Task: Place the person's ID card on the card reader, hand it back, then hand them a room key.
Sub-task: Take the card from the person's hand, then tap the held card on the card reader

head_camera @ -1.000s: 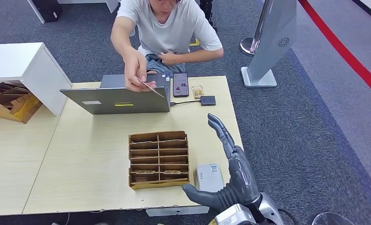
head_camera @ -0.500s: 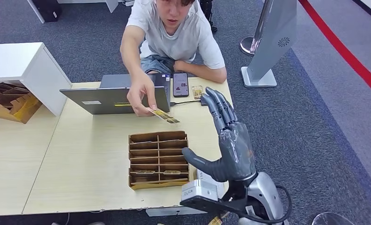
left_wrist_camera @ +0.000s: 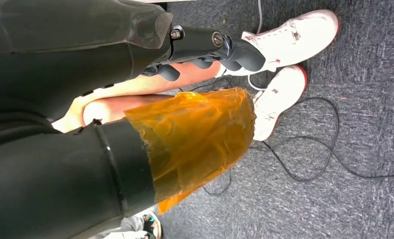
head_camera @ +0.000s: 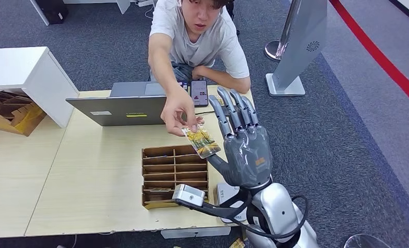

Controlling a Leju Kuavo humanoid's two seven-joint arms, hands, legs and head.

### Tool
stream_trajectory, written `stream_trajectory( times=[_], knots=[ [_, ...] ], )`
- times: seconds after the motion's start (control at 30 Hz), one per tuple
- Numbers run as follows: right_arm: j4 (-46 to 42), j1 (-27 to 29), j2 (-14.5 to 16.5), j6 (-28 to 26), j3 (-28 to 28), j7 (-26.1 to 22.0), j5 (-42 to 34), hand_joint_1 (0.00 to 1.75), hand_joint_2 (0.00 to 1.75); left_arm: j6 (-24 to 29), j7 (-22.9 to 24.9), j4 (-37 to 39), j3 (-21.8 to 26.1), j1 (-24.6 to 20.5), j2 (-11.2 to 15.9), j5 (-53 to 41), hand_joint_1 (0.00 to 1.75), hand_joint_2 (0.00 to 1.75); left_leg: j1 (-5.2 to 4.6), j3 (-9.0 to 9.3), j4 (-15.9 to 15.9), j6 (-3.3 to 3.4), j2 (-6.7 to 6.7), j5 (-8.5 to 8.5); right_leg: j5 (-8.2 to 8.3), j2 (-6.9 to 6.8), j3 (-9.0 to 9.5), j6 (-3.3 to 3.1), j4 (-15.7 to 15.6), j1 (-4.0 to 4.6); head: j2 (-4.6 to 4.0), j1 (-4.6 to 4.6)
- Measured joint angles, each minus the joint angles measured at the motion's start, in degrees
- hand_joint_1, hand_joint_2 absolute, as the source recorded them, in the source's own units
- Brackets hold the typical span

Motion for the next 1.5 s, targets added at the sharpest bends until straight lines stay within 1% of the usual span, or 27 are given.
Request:
stream_trajectory(
  times=[0.4,0.43,0.47,0.53,0.57,0.6,1.37,1.5],
  knots=[
    [1.97,-0.32,0.00,-0.57,0.44,0.55,0.37,0.00,1.75,-0.27,0.00,0.00,0.00,-0.09,-0.01,-0.03,0.00,0.00,0.00,0.00,0.00,0.00,0.00,0.00,0.00,0.00,-0.01,0.00,0.00,0.00,0.00,-0.01],
    [1.99,-0.32,0.00,-0.58,0.44,0.55,0.27,0.24,1.75,-0.27,0.00,0.00,0.00,-0.09,-0.01,-0.03,0.00,0.00,0.00,0.00,0.00,0.00,0.00,0.00,0.00,0.00,-0.01,0.00,0.00,0.00,0.00,-0.01],
    [2.00,-0.32,0.00,-0.58,0.45,0.55,0.13,0.60,1.75,-0.28,0.00,0.00,0.00,-0.09,0.00,-0.04,0.00,0.00,0.00,0.00,0.00,0.00,0.00,0.00,0.00,0.00,-0.01,0.00,0.00,0.00,0.00,-0.01],
    [2.00,-0.31,0.00,-0.57,0.46,0.54,-0.20,1.45,1.75,-0.30,0.00,0.00,0.00,-0.10,0.00,-0.09,0.00,0.00,0.00,0.00,0.00,0.00,0.00,0.00,0.00,0.00,-0.01,0.00,0.00,0.00,0.00,-0.01],
    [2.00,-0.31,0.00,-0.55,0.46,0.50,-0.40,1.64,1.75,-0.31,0.00,0.00,0.00,-0.11,0.01,-0.13,0.00,0.00,0.00,0.00,0.00,0.00,0.00,0.00,0.00,0.00,-0.01,0.00,0.00,0.00,0.00,-0.01],
    [2.00,-0.31,0.00,-0.53,0.47,0.45,-0.57,1.73,1.75,-0.33,0.00,0.00,0.00,-0.12,0.00,-0.17,0.00,0.00,0.00,0.00,0.00,0.00,0.00,0.00,0.00,0.00,-0.01,0.00,0.00,0.00,0.00,-0.01],
    [2.28,-0.26,0.00,-0.28,0.51,-0.49,-2.58,1.75,1.75,-0.52,0.00,0.00,0.00,-0.24,-0.01,-0.61,0.00,0.00,0.00,0.01,0.00,0.00,0.00,0.00,0.00,0.00,0.00,0.00,0.00,0.00,0.00,-0.01],
    [2.28,-0.09,0.00,-0.08,0.51,-0.94,-4.07,1.75,1.75,-0.52,0.00,0.00,0.00,-0.24,-0.01,-0.60,0.00,0.00,0.00,0.01,0.00,0.00,0.00,0.00,0.00,0.00,0.00,0.00,0.00,0.00,0.00,-0.01]
  ],
)
